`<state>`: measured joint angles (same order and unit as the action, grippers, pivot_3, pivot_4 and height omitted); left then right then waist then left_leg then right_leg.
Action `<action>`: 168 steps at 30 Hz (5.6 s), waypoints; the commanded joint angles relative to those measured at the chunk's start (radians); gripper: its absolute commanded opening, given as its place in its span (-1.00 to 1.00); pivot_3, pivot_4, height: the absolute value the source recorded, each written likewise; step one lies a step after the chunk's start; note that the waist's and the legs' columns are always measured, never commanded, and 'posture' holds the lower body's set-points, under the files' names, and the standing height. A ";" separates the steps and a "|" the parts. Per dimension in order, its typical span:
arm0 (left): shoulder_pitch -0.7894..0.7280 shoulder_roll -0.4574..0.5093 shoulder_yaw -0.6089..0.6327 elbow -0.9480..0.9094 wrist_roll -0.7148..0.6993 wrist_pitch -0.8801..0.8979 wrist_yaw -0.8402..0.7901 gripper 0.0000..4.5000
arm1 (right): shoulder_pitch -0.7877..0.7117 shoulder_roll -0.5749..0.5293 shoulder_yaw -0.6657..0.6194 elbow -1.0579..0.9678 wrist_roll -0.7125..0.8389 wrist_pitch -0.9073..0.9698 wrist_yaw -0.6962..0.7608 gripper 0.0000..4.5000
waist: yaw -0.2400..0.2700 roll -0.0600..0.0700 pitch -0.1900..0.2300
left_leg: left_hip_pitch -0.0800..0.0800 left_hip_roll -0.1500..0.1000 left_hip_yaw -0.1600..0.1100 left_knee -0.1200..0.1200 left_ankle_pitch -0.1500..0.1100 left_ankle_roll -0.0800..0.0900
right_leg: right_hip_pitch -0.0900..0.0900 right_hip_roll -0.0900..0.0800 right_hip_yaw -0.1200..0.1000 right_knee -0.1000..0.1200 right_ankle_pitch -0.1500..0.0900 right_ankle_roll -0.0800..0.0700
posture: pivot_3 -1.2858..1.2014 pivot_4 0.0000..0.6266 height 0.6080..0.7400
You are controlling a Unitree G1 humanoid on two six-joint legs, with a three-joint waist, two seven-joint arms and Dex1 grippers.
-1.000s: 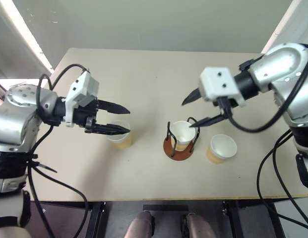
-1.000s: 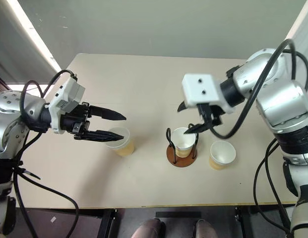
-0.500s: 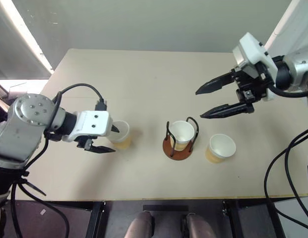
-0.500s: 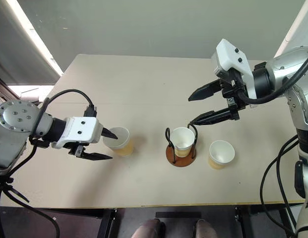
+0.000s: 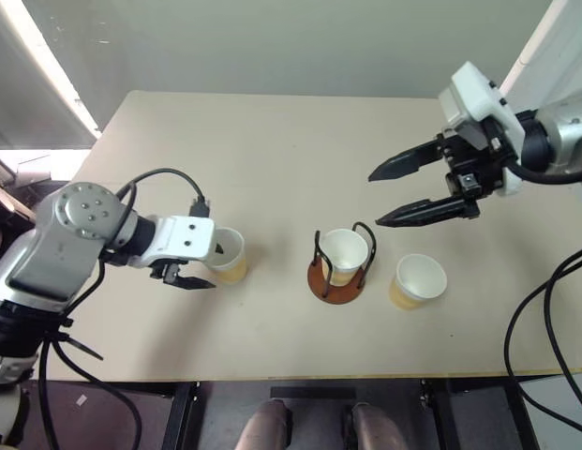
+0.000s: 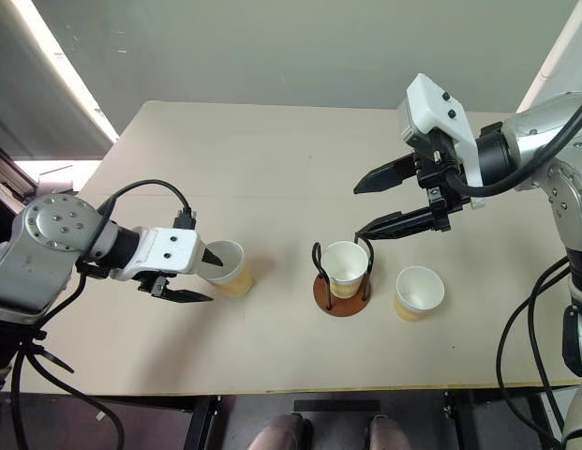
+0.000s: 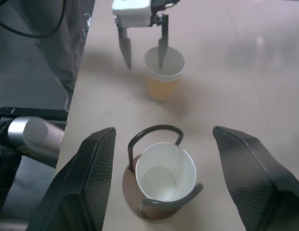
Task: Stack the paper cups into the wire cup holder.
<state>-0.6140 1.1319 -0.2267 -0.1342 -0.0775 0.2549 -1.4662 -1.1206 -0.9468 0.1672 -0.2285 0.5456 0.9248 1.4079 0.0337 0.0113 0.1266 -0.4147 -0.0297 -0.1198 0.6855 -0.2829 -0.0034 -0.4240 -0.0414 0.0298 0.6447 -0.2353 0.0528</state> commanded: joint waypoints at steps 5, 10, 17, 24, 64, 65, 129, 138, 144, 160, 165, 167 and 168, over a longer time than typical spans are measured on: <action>-0.038 -0.012 -0.026 0.052 0.043 -0.054 -0.043 -0.41 | 0.000 -0.016 -0.048 -0.011 0.031 0.005 -0.023 0.48 | 0.000 0.000 0.000 | 0.000 0.000 0.000 0.000 0.000 0.000 | 0.000 0.000 0.000 0.000 0.000 0.000 | 0.03 -0.52 1.00; -0.089 -0.043 -0.027 0.078 0.012 -0.050 -0.098 -0.99 | 0.026 -0.005 -0.071 -0.009 0.044 -0.033 -0.033 0.48 | 0.001 0.000 0.000 | 0.000 0.000 0.000 0.000 0.000 0.000 | 0.000 0.000 0.000 0.000 0.000 0.000 | 0.03 -0.52 1.00; -0.232 -0.099 0.014 0.047 -0.147 0.116 -0.148 -0.99 | 0.071 -0.032 -0.090 -0.027 0.067 -0.037 -0.020 0.48 | 0.002 -0.001 0.000 | -0.001 0.000 0.000 0.000 0.000 0.000 | 0.000 0.000 -0.001 0.001 0.000 0.000 | 0.03 -0.52 1.00; -0.555 -0.174 -0.030 0.158 -0.317 0.230 -0.148 -0.99 | 0.198 -0.115 -0.167 -0.112 0.144 0.045 -0.052 0.48 | 0.008 -0.001 0.000 | -0.003 -0.001 -0.001 0.001 0.001 0.000 | 0.000 -0.001 -0.001 0.000 0.001 0.001 | 0.03 -0.52 1.00; -0.916 -0.383 -0.664 0.571 -0.549 -0.212 -0.148 -0.99 | 0.709 -0.170 -0.806 -0.384 0.529 0.171 -0.513 0.48 | 0.024 -0.001 0.000 | -0.005 -0.001 0.001 0.002 0.001 0.002 | 0.000 -0.001 0.000 -0.002 0.003 0.005 | 0.03 -0.52 1.00; -0.918 -0.384 -0.670 0.575 -0.548 -0.219 -0.148 -0.99 | 0.710 -0.174 -0.803 -0.384 0.539 0.170 -0.513 0.48 | 0.024 -0.001 0.000 | -0.005 -0.001 0.000 0.002 0.001 0.002 | 0.000 -0.002 0.000 -0.002 0.003 0.005 | 0.03 -0.52 1.00; -0.220 -0.158 0.238 0.129 -0.576 0.245 -0.068 1.00 | 0.670 -0.342 0.073 -0.350 -0.202 -0.196 -0.311 0.23 | 0.018 -0.001 -0.001 | -0.004 -0.002 0.001 0.014 -0.002 0.006 | 0.002 -0.002 0.001 -0.001 0.003 0.009 | 0.03 -0.52 1.00; -0.172 -0.130 0.261 0.123 -0.561 0.268 -0.077 1.00 | 0.632 -0.299 0.101 -0.307 -0.288 -0.256 -0.240 -0.98 | 0.017 -0.001 -0.001 | -0.004 -0.002 0.001 0.014 -0.002 0.006 | 0.002 -0.002 0.001 -0.001 0.003 0.009 | 0.03 -0.52 1.00; -0.177 -0.108 0.255 0.128 -0.559 0.307 -0.094 1.00 | 0.547 -0.328 0.009 -0.278 -0.247 -0.258 -0.159 -0.98 | 0.015 -0.001 -0.001 | -0.004 -0.002 0.001 0.013 -0.002 0.006 | 0.002 -0.002 0.001 -0.001 0.003 0.008 | 0.03 -0.52 1.00; -0.230 -0.147 0.222 0.178 -0.540 0.286 -0.134 1.00 | -0.119 -0.071 0.201 -0.111 -0.318 -0.297 0.103 -0.98 | 0.003 -0.001 -0.001 | -0.005 -0.002 -0.002 0.012 -0.002 0.006 | 0.001 -0.001 -0.001 -0.001 0.001 0.006 | 0.03 -0.52 1.00; -0.236 -0.148 0.216 0.183 -0.537 0.287 -0.141 1.00 | -0.141 0.001 0.233 -0.096 -0.343 -0.318 0.114 -0.98 | 0.002 -0.001 -0.001 | -0.005 -0.002 -0.002 0.012 -0.002 0.006 | 0.001 -0.001 -0.001 -0.001 0.001 0.006 | 0.03 -0.52 1.00; -0.230 -0.145 0.219 0.177 -0.539 0.290 -0.141 1.00 | -0.131 0.013 0.242 -0.091 -0.358 -0.340 0.115 -0.98 | 0.003 -0.001 -0.001 | -0.005 -0.002 -0.002 0.012 -0.002 0.006 | 0.001 -0.001 -0.001 -0.001 0.001 0.005 | 0.03 -0.52 1.00; -0.228 -0.144 0.220 0.175 -0.540 0.291 -0.141 1.00 | -0.126 0.016 0.245 -0.089 -0.365 -0.347 0.117 -0.98 | 0.003 -0.001 -0.001 | -0.005 -0.002 -0.002 0.012 -0.002 0.006 | 0.001 -0.001 -0.001 -0.001 0.001 0.005 | 0.03 -0.52 1.00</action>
<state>-0.8242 0.9775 -0.0190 0.0536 -0.6207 0.5524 -1.5749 -1.2298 -0.9294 0.4152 -0.3125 0.1984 0.5977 1.5144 0.0363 0.0099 0.1254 -0.4194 -0.0321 -0.1217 0.6976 -0.2845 0.0023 -0.4232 -0.0426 0.0288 0.6432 -0.2341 0.0581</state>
